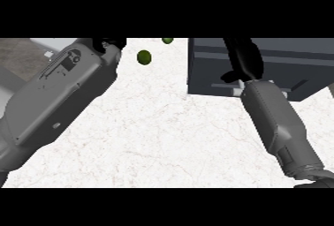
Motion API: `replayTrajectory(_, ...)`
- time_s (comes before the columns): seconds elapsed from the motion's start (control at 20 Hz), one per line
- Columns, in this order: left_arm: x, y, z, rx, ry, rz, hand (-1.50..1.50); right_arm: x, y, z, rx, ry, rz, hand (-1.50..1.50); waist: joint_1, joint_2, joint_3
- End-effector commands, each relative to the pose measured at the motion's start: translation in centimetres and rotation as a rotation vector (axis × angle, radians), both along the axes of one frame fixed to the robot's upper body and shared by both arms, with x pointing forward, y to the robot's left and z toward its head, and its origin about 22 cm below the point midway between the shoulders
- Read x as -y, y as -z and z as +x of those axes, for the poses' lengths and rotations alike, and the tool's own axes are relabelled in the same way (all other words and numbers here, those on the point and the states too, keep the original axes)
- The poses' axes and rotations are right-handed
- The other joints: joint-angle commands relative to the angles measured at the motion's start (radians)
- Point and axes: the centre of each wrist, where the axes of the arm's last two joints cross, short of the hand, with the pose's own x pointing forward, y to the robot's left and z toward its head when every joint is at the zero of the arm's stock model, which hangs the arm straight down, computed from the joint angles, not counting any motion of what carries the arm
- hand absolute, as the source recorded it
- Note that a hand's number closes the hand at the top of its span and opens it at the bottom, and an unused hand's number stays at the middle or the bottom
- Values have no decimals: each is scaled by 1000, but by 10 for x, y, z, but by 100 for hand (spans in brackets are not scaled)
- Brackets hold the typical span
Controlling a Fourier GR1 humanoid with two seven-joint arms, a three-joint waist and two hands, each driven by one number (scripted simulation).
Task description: Pick up the can, place it into the drawer and close the drawer
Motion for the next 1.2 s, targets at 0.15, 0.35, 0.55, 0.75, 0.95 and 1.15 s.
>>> replayTrajectory(0.15,-4,-19,-5,20,12,6,-150,2,-14,15,56,57,22,-150,21,23,13)
replayTrajectory(0.35,-8,-12,-8,17,11,-3,-150,13,-26,21,73,73,7,-150,24,28,13)
replayTrajectory(0.55,-14,-19,-13,25,15,6,-150,1,-45,29,83,92,8,-150,37,24,12)
replayTrajectory(0.75,-16,-9,-17,16,29,13,-150,14,-64,35,74,115,1,-150,41,30,12)
replayTrajectory(0.95,-6,-19,-23,9,56,0,-150,5,-70,38,-1,21,39,-150,47,32,14)
replayTrajectory(1.15,-8,-15,-23,9,41,5,-150,-20,-60,36,-67,-67,359,-150,39,31,17)
